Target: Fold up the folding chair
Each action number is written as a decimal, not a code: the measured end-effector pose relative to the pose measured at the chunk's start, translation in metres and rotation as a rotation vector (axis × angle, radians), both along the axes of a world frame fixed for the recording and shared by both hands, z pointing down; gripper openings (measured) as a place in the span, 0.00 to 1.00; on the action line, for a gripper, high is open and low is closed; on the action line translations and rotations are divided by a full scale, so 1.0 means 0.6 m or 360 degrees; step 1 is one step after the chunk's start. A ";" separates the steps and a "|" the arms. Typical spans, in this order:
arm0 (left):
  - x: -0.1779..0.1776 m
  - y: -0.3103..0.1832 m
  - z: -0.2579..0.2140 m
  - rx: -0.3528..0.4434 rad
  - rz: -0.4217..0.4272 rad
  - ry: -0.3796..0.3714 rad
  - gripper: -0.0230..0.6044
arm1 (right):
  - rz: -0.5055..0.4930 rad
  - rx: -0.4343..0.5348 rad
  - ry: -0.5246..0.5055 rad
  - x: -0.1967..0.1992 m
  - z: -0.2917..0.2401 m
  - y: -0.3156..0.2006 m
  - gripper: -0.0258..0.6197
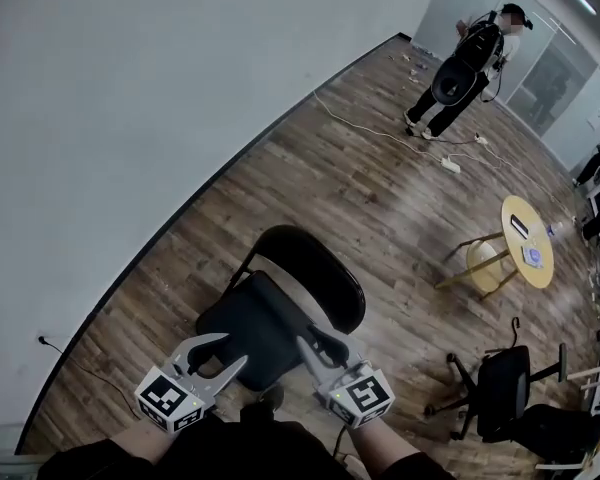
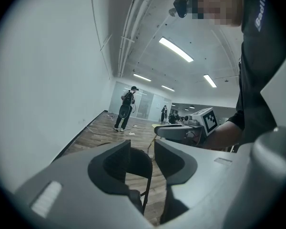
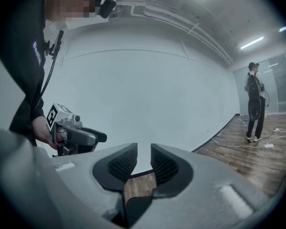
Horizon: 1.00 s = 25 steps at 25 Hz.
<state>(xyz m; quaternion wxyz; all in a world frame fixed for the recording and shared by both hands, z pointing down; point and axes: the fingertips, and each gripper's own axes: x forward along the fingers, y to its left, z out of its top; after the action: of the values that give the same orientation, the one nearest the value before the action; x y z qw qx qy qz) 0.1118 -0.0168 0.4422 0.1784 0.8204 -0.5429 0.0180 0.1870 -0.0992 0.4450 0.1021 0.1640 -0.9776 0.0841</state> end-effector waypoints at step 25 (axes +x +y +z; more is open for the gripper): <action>-0.063 0.031 0.251 -0.0445 -0.0121 0.0282 0.41 | -0.0078 0.0032 0.0289 -0.026 0.099 -0.062 0.22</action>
<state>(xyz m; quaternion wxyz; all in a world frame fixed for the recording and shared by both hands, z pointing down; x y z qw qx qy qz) 0.0741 0.0020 0.5928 0.3385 0.7649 -0.5478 0.0141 0.1714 -0.1365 0.5047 0.1907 0.1479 -0.9688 0.0564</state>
